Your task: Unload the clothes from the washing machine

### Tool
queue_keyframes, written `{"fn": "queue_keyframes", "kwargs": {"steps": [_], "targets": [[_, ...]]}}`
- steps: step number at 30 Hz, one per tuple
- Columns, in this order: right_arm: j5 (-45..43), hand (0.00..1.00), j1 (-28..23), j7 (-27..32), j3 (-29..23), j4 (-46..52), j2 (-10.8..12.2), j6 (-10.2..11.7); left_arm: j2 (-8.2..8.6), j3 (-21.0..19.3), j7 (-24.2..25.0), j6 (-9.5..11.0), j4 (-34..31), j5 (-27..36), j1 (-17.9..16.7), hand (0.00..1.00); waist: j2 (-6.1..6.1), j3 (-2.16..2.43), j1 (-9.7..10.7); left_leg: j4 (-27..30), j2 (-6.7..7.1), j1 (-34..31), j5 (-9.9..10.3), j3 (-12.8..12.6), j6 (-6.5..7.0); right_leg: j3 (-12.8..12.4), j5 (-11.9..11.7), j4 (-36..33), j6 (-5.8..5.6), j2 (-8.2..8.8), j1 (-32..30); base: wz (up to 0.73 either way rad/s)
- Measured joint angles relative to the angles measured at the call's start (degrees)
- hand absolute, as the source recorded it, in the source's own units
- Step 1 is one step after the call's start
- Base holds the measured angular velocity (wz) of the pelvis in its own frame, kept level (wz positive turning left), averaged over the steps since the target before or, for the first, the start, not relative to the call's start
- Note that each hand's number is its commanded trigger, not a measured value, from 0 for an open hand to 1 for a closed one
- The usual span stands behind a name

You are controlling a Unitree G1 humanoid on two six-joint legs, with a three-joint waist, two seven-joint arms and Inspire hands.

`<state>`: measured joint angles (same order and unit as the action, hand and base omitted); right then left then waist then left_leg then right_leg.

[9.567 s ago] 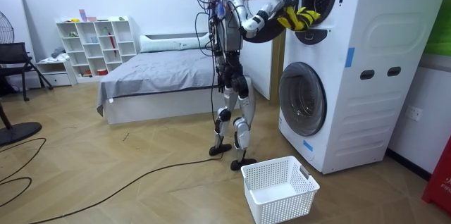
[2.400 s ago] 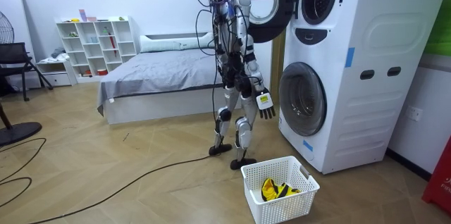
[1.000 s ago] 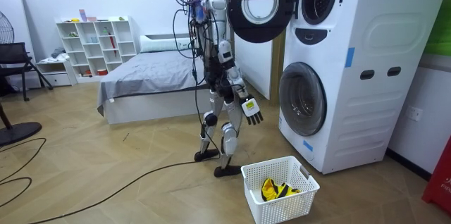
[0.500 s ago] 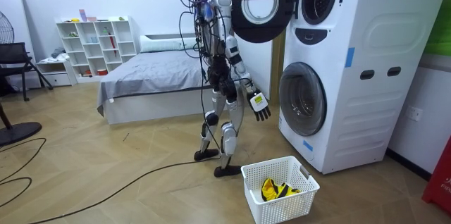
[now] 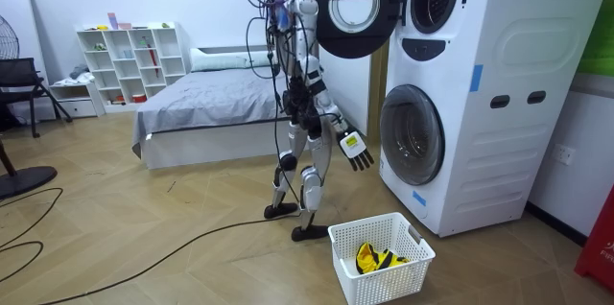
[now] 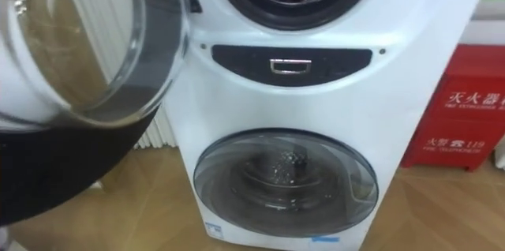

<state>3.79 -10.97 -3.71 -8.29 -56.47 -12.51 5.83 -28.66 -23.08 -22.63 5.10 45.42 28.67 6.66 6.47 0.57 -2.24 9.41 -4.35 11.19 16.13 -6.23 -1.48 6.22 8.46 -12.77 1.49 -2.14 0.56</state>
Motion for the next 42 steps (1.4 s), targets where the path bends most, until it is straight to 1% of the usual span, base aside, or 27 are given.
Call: {"fn": "queue_keyframes", "kwargs": {"steps": [1, 3, 4, 6, 7, 8, 9, 12, 14, 15, 18, 22, 24, 25, 26, 27, 28, 29, 30, 31, 32, 33, 36, 38, 39, 41, 42], "targets": [[-0.23, 0.00, -0.29, -0.10, 0.00, 0.54, 0.01, -0.01, -0.61, -0.66, -0.37, 0.03, -1.54, 0.12, 0.28, 0.00, 0.02, 0.02, 0.08, -0.01, 0.01, -0.02, 0.00, 0.08, 0.00, 0.02, 0.00, -0.03, 0.00, 0.01, -0.03, 0.00], [-0.31, 0.00, -1.30, -0.08, -0.18, 1.77, 0.01, -0.03, -3.09, -2.11, -1.58, 0.05, -5.91, 0.93, 1.98, 0.00, -0.01, 0.03, 0.08, -0.02, 0.03, 0.28, 0.00, 0.17, 0.00, -0.57, 0.00, -0.23, 0.00, -0.10, -0.04, -0.10], [-0.42, 0.00, -1.77, -0.09, -0.24, 2.38, 0.01, -0.12, -3.50, -2.42, -2.07, 0.02, -7.46, 1.11, 2.31, 0.00, -0.09, 0.07, 0.06, -0.04, 0.04, 0.28, 0.00, 0.17, 0.00, -0.64, 0.00, -0.24, 0.00, -0.11, -0.08, -0.07], [-0.69, 0.00, -2.33, -0.21, -0.51, 3.29, 0.06, -0.23, -4.87, -3.89, -3.81, -0.02, -16.33, 0.98, 2.61, 0.00, -0.36, 0.00, 0.04, -0.10, 0.02, 0.26, 0.00, -0.17, 0.00, -0.78, -0.06, -0.22, -0.03, -0.19, -0.29, -0.04], [-0.78, 0.00, -2.38, -0.26, -0.76, 3.28, 0.06, -0.24, -5.34, -3.93, -4.07, 0.03, -18.27, 1.01, 2.62, 0.00, -0.33, -0.01, -0.02, -0.10, 0.02, 0.29, 0.00, -0.30, 0.00, -0.82, -0.08, -0.20, -0.03, -0.21, -0.28, -0.08], [-1.07, 0.00, -2.39, -0.44, -1.28, 3.32, 0.07, -0.28, -6.41, -4.02, -4.49, 0.02, -21.88, 1.13, 2.68, 0.00, -0.33, -0.01, -0.13, -0.09, 0.02, 0.36, 0.00, -0.64, 0.00, -1.06, -0.13, -0.19, -0.03, -0.26, -0.28, -0.09], [-1.46, 0.00, -2.43, -0.92, -1.85, 3.34, 0.09, -0.47, -7.04, -4.17, -4.73, 0.03, -25.31, 1.13, 3.60, 0.00, -0.41, -0.02, -0.50, -0.09, 0.02, 0.36, 0.00, -0.91, 0.00, -1.22, -0.21, -0.14, -0.04, -0.30, -0.35, -0.10], [-1.63, 0.00, -2.32, -1.58, -1.91, 3.34, 0.26, -0.89, -8.52, -4.09, -4.69, 0.07, -29.38, 1.01, 7.39, 0.00, -0.41, -0.28, -1.19, -0.09, -0.01, 0.36, 0.00, -1.14, 0.00, -1.39, -0.39, 0.10, -0.05, -0.38, -0.37, -0.03], [-1.62, 0.00, -2.29, -1.92, -1.81, 3.35, 0.47, -1.01, -8.90, -4.12, -4.55, 0.18, -31.43, 0.97, 9.29, 0.00, -0.54, -0.45, -1.47, -0.09, -0.02, 0.33, 0.00, -1.17, 0.00, -1.43, -0.39, 0.09, -0.05, -0.40, -0.41, 0.00], [-1.66, 0.00, -2.17, -2.01, -1.80, 3.45, 0.52, -1.01, -9.53, -4.10, -4.25, 0.17, -32.53, 0.93, 9.57, 0.00, -0.60, -0.50, -1.67, -0.09, -0.01, 0.25, 0.00, -1.18, 0.00, -1.44, -0.39, 0.10, -0.05, -0.40, -0.55, 0.00], [-1.68, 0.00, -1.86, -2.02, -1.56, 3.63, 0.60, -1.01, -9.69, -3.89, -4.28, 0.16, -35.75, 0.78, 9.80, 0.00, -1.04, -0.64, -1.68, -0.08, -0.03, 0.21, 0.00, -1.11, 0.00, -1.22, -0.39, 0.16, -0.05, -0.38, -0.67, 0.03], [-2.38, 0.00, -1.03, -2.52, 0.02, 3.27, 0.63, -1.60, -8.40, -2.81, -4.10, -0.40, -38.63, 0.41, 9.81, 0.00, -1.54, -0.70, -0.69, -0.07, -0.04, -0.03, 0.00, -0.05, 0.00, -0.59, -0.39, 0.24, -0.06, -0.25, -0.17, 0.13], [-2.93, 0.00, -0.43, -2.74, 0.28, 2.88, 1.22, -2.24, -6.45, -1.82, -3.63, -1.90, -42.31, 0.43, 9.77, 0.00, -1.87, -0.85, -0.01, -0.04, 0.01, -0.49, 0.00, 0.43, 0.00, 0.25, -0.42, 0.43, -0.12, 0.00, -0.20, 0.23], [-2.84, 0.00, -0.46, -2.80, 0.70, 2.84, 1.74, -2.65, -3.92, -0.35, -3.25, -2.62, -46.19, 0.28, 9.76, 0.00, -2.19, -0.88, 0.59, -0.03, 0.02, -0.63, 0.00, 0.89, 0.01, 0.84, -0.55, 0.85, -0.30, 0.09, -0.08, 0.28], [-2.76, 0.00, -0.03, -2.95, 1.96, 2.20, 1.94, -3.23, -1.14, 1.83, -2.91, -2.82, -49.84, -1.41, 9.73, 0.00, -2.44, -1.06, 0.65, -0.01, 0.04, -0.66, 0.00, 1.16, 0.01, 1.10, -0.66, 1.24, -0.37, 0.12, 0.28, 0.31], [-2.63, 0.00, 0.69, -3.33, 4.00, 1.41, 2.02, -3.87, 1.58, 5.53, -2.51, -3.22, -53.60, -2.54, 9.74, 0.00, -2.85, -1.24, 1.28, 0.01, 0.08, -0.83, -0.03, 1.55, 0.06, 1.58, -0.66, 1.25, -0.38, 0.29, 0.56, 0.21], [-2.57, 0.00, 1.09, -3.45, 5.36, 1.23, 2.03, -4.28, 2.94, 7.78, -2.12, -3.30, -55.32, -3.24, 9.75, 0.00, -3.16, -1.20, 1.65, 0.00, 0.12, -0.98, -0.13, 1.59, 0.23, 1.77, -0.65, 1.24, -0.39, 0.43, 0.58, 0.22], [-2.36, 0.00, 2.21, -3.80, 7.72, 1.01, 2.06, -4.72, 5.53, 12.86, -0.39, -3.29, -57.82, -4.72, 9.72, 0.00, -3.53, -1.26, 2.16, 0.00, 0.29, -1.19, -0.29, 1.62, 0.50, 1.82, -0.64, 1.27, -0.41, 0.63, 0.56, 0.12], [-2.37, 0.00, 3.44, -4.06, 9.93, 0.94, 2.15, -4.76, 7.84, 18.17, 1.90, -3.41, -58.32, -7.20, 9.67, 0.00, -3.72, -1.33, 2.60, 0.05, 0.40, -1.32, -0.33, 1.66, 0.56, 2.05, -0.65, 1.38, -0.46, 0.73, 0.51, 0.07], [-2.35, 0.00, 4.28, -4.19, 10.72, 0.75, 2.43, -4.78, 9.88, 19.94, 2.48, -3.93, -58.33, -8.24, 9.53, 0.00, -3.88, -1.37, 3.25, 0.17, 0.49, -1.52, -0.39, 1.71, 0.64, 2.32, -0.65, 1.47, -0.48, 0.87, 0.50, 0.12], [-1.89, 0.00, 5.44, -4.51, 11.95, 0.69, 3.09, -4.84, 13.66, 22.38, 3.72, -5.09, -58.33, -8.59, 9.36, 0.00, -4.23, -1.29, 4.42, 0.17, 0.58, -1.88, -0.53, 1.70, 0.84, 2.54, -0.68, 1.76, -0.54, 1.04, 0.47, 0.16], [-1.54, 0.00, 6.26, -4.97, 13.47, 1.06, 3.46, -5.10, 16.00, 24.68, 4.92, -5.80, -58.32, -8.45, 8.75, 0.00, -4.54, -1.18, 4.95, 0.17, 0.57, -2.09, -0.54, 1.69, 0.85, 2.68, -0.70, 2.03, -0.57, 1.04, 0.39, 0.13], [-1.53, 0.00, 7.84, -5.32, 15.99, 0.57, 3.70, -5.99, 18.96, 29.87, 8.39, -6.53, -58.02, -7.94, 6.81, 0.00, -5.22, -1.14, 5.87, 0.22, 0.58, -1.91, -0.55, 1.61, 0.86, 2.63, -0.71, 2.15, -0.60, 1.04, 0.53, 0.02], [-1.37, 0.00, 8.43, -5.66, 17.33, 0.47, 3.79, -6.02, 20.24, 32.70, 10.12, -6.69, -57.53, -7.75, 6.46, 0.00, -5.73, -1.26, 6.34, 0.17, 0.58, -2.09, -0.55, 1.59, 0.86, 2.63, -0.75, 2.13, -0.66, 1.07, 0.45, 0.03], [-1.08, 0.00, 8.79, -5.85, 18.50, 0.40, 3.79, -6.04, 20.29, 35.00, 11.17, -6.05, -56.11, -7.59, 6.27, 0.00, -6.02, -1.16, 6.85, 0.17, 0.56, -2.16, -0.55, 1.52, 0.86, 2.55, -0.75, 2.15, -0.67, 1.05, 0.46, -0.04], [-0.83, 0.00, 8.80, -6.19, 19.09, 0.25, 3.87, -6.23, 21.20, 35.45, 12.24, -4.30, -53.83, -8.11, 6.24, 0.00, -6.33, -0.96, 7.10, 0.16, 0.55, -2.05, -0.55, 1.54, 0.86, 2.60, -0.76, 2.17, -0.67, 1.03, 0.64, 0.00], [-0.86, 0.00, 8.85, -6.30, 19.57, 0.17, 3.87, -6.37, 21.17, 36.60, 13.04, -3.28, -51.82, -8.72, 6.16, 0.00, -6.41, -0.91, 7.19, 0.14, 0.55, -1.96, -0.55, 1.53, 0.86, 2.60, -0.76, 2.16, -0.67, 1.04, 0.77, 0.03]]}}
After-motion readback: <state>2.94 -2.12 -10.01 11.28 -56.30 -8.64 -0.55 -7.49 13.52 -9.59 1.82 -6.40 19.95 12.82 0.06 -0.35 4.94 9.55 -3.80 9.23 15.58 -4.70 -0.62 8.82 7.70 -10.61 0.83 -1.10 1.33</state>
